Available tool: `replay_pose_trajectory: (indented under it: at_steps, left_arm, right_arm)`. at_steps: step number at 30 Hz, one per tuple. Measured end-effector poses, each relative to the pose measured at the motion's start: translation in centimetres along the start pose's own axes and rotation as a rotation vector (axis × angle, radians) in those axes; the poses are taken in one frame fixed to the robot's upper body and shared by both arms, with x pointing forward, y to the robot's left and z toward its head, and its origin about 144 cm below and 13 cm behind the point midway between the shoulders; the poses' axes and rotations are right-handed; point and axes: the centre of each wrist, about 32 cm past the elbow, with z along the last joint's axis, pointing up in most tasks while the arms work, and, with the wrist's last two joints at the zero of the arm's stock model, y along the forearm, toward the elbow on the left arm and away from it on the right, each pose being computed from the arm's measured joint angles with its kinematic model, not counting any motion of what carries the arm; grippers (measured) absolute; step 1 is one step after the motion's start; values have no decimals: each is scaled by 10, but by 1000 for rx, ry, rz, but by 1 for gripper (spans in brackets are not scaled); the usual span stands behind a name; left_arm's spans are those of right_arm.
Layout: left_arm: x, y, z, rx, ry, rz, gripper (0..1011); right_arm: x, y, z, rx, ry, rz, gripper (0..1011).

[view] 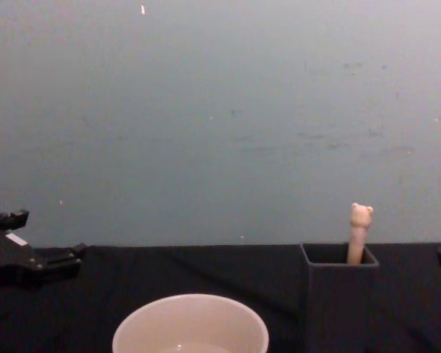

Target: Pick up the stirring spoon with one hand, stir inside the cup, then place it back in its original position.

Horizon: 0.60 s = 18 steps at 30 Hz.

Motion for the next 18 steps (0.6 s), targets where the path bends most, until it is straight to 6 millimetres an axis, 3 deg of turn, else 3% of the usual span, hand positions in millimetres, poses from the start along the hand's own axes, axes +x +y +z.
replay_pose_trajectory:
  at_steps: [9, 18]
  left_arm:
    - [0, 0, 0, 0, 0, 0, 1002]
    - [0, 0, 0, 0, 0, 0, 1002]
  right_arm:
    - [8, -13, 8, 28, 62, 56, 1003]
    - [16, -37, 19, 56, 157, 234, 1002]
